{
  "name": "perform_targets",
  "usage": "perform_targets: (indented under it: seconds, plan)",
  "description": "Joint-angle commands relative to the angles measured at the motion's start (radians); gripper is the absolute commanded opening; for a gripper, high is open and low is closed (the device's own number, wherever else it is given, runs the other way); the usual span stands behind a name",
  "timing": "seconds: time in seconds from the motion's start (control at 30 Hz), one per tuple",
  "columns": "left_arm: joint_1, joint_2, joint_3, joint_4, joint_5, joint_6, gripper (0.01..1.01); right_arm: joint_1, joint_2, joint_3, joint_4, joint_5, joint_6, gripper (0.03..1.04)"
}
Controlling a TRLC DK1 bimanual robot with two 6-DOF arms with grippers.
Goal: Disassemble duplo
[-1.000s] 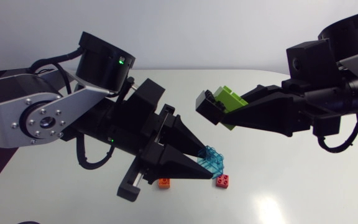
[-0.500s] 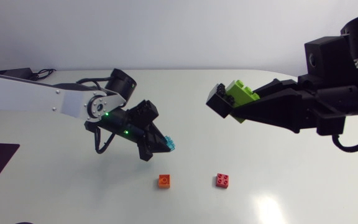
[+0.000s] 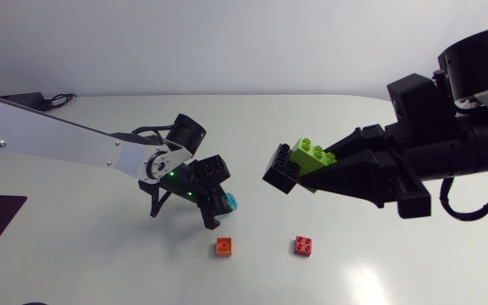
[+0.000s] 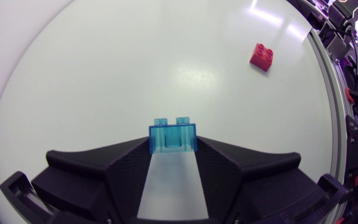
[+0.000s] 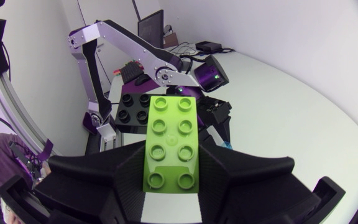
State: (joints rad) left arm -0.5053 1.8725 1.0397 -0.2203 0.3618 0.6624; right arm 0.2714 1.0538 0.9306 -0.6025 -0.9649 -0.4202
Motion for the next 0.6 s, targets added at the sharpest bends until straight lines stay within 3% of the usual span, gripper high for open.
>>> perform_targets:
  seconds: [0.0, 0.1, 0.3, 0.37, 0.57]
  plan:
    - [-0.004, 0.034, -0.01, 0.009, -0.003, 0.014, 0.589, 0.015, -0.018, -0.035, -0.019, 0.022, -0.032, 0.17]
    - [-0.006, 0.04, -0.006, 0.009, -0.004, 0.014, 0.731, 0.015, -0.026, -0.042, -0.023, 0.046, -0.049, 0.18]
    - [-0.007, -0.03, 0.011, -0.03, -0.003, -0.009, 0.898, 0.042, -0.051, -0.076, -0.02, 0.147, -0.086, 0.18]
    - [0.001, -0.093, 0.062, -0.122, 0.037, -0.044, 0.92, 0.084, -0.081, -0.111, 0.02, 0.281, -0.1, 0.18]
    - [0.037, -0.18, 0.273, -0.455, 0.324, -0.126, 0.918, 0.21, -0.158, -0.228, 0.179, 0.581, -0.089, 0.18]
